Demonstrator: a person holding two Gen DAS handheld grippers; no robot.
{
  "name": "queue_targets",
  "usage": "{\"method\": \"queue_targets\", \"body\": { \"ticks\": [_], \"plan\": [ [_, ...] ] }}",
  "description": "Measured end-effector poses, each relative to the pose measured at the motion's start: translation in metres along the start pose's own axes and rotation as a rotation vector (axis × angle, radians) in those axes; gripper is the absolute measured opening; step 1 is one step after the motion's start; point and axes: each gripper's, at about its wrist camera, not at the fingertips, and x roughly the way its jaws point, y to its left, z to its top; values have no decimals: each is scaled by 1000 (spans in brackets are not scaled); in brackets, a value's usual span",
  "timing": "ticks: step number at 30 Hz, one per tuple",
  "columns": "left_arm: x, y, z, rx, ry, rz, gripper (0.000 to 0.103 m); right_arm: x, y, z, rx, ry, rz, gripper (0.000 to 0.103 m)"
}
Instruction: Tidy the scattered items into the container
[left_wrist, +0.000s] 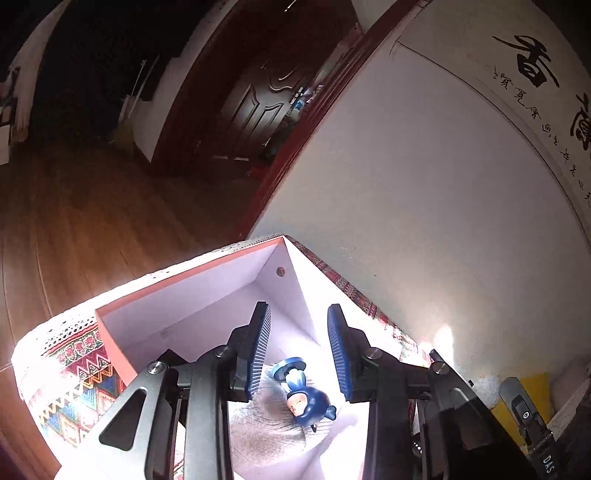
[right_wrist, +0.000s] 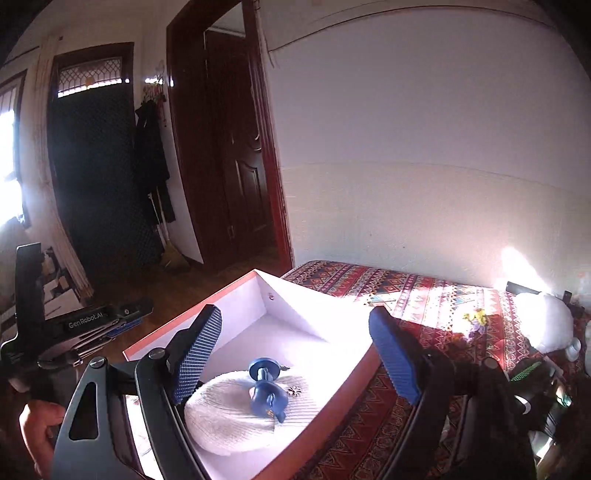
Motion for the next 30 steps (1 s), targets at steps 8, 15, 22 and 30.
{"method": "queue_targets", "body": {
  "ticks": [8, 15, 22, 30],
  "plan": [
    [20, -87, -45, 232, 134, -161, 65, -49, -115, -118, 300, 318, -132, 82],
    [43, -159, -112, 424, 291, -258, 68, -60, -164, -243, 739, 614, -7, 68],
    [72, -204, -167, 505, 388, -269, 74, -70, -179, -269, 828, 566, 56, 66],
    [162, -212, -216, 503, 533, -65, 74, -48, -178, -264, 714, 537, 47, 14]
  ]
}}
